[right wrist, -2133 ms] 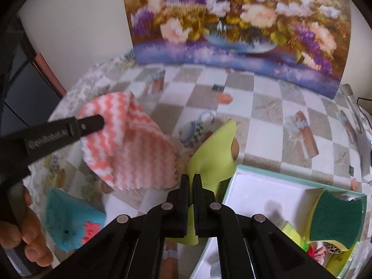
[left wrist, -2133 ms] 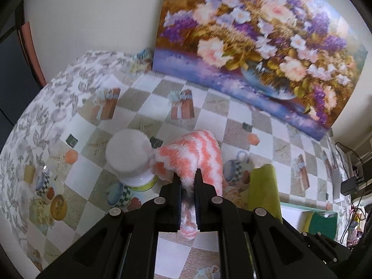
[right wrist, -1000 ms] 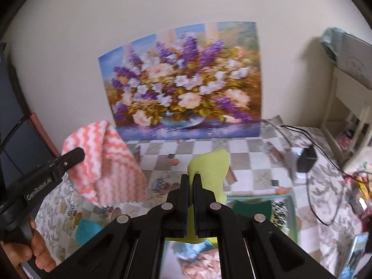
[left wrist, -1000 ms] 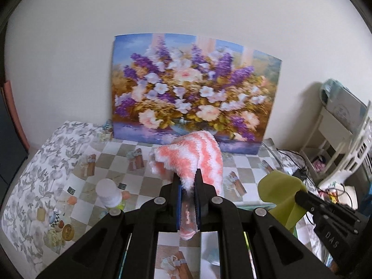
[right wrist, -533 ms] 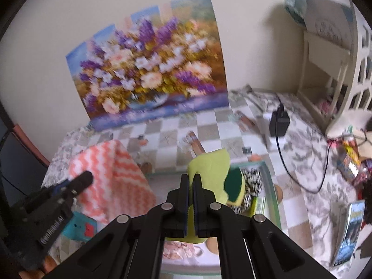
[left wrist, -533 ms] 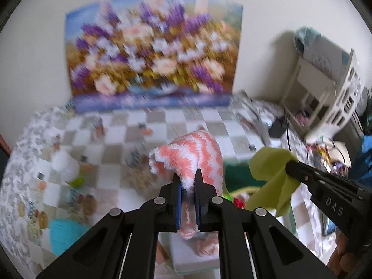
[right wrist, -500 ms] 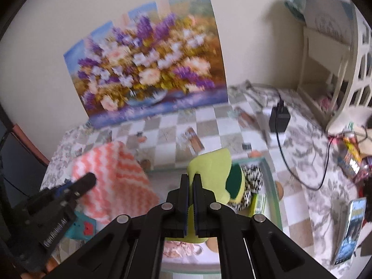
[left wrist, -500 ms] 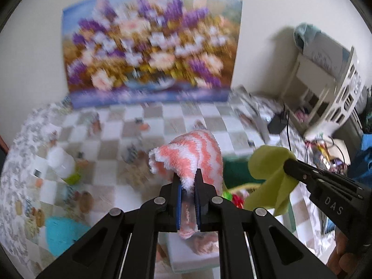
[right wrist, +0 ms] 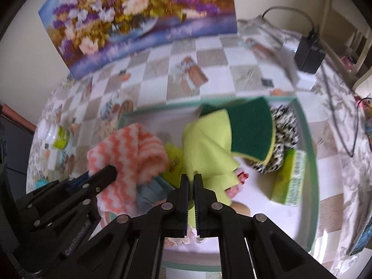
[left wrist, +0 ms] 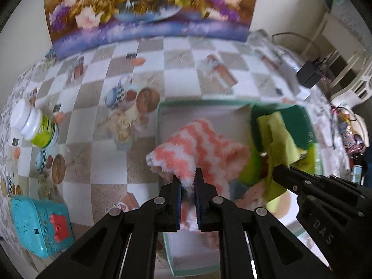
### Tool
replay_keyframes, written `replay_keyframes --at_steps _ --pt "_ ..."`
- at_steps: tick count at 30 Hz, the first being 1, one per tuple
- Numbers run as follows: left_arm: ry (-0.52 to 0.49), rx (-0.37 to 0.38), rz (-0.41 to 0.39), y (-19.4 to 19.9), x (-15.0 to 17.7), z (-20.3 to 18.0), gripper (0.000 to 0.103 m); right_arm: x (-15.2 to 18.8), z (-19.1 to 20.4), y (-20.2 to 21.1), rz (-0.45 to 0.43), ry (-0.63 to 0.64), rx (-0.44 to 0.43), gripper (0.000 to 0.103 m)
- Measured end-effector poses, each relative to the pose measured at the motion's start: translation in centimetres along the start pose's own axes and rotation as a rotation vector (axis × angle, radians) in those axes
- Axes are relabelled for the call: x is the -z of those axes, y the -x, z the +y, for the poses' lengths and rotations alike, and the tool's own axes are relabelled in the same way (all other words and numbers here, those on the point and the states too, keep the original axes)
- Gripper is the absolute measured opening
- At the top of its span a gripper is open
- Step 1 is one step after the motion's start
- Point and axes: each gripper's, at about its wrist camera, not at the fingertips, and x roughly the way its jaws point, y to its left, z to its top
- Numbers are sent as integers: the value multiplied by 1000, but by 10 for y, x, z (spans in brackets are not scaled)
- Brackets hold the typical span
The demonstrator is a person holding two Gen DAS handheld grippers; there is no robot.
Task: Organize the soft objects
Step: 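Carry both cloths over the white tray and lower them in, then open both grippers to release the cloths into the tray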
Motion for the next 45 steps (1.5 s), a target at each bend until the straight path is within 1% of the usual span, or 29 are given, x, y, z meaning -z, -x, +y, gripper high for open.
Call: replay_keyframes --at_steps 6,11,12,13,14,15,16,18,20,22,23,24,25,26,29,30,31,32,33,34,36,37,39,42,43,44,45 --pt "3 -17 46 -19 4 5 10 6 -2 -28 79 2 14 7" --pt "-4 -17 73 -26 7 4 12 7 -6 -34 99 -7 26 7" --pt "-5 -17 73 -24 6 4 16 7 -7 -34 99 -7 28 7" --pt "-6 -19 70 -22 6 4 25 6 -7 -33 98 -6 30 7" --pt "-7 -21 65 -20 6 3 31 5 -7 -32 97 -4 32 7" --pt "-9 -26 59 -17 5 3 44 5 -8 -32 99 -3 34 7" --pt "-11 -31 52 -14 5 4 49 4 -8 -31 101 -2 37 8" --pt "-8 -13 46 -9 3 5 49 4 -8 -28 95 -2 43 8" --pt "1 4 43 -3 3 7 52 2 -10 -24 84 -3 41 8" --pt "6 8 29 4 2 8 59 1 -9 -19 72 -1 43 8" --pt "9 9 18 8 2 9 60 0 -9 -16 65 2 47 14" --pt "13 9 9 12 1 10 62 0 -8 -14 60 3 46 18" --pt "18 9 2 15 1 11 64 0 -8 -11 55 6 48 23" --pt "26 8 -8 18 0 13 65 0 -8 -9 50 8 52 25" --pt "49 -7 -25 23 -1 20 72 -1 -8 -6 45 9 57 25" --pt "58 -15 -29 24 -1 23 77 -1 -8 -6 43 9 59 25" --pt "73 -32 -37 25 -1 27 82 -1 -7 -5 41 10 60 30" --pt "81 -43 -42 25 -1 30 84 -1 -7 -4 38 11 64 44" --pt "86 -61 -46 25 0 33 87 -2 -6 -3 32 12 68 55" --pt "87 -89 -50 24 1 36 89 -1 -5 -2 25 12 73 69" --pt "87 -140 -54 23 2 41 92 -2 -4 1 8 20 88 71" --pt "90 -154 -55 22 2 43 97 -2 -3 1 8 24 93 73" --pt "104 -163 -62 22 3 49 101 -2 -2 1 9 28 102 80" --pt "129 -175 -61 21 4 56 103 -2 -1 0 5 29 118 88" --pt "139 -183 -61 21 5 59 103 -2 -1 0 3 29 124 97" --pt "146 -187 -61 21 5 62 103 -2 -1 0 -2 30 133 103" --pt "151 -188 -61 22 6 64 103 -2 -1 1 -9 30 139 103"
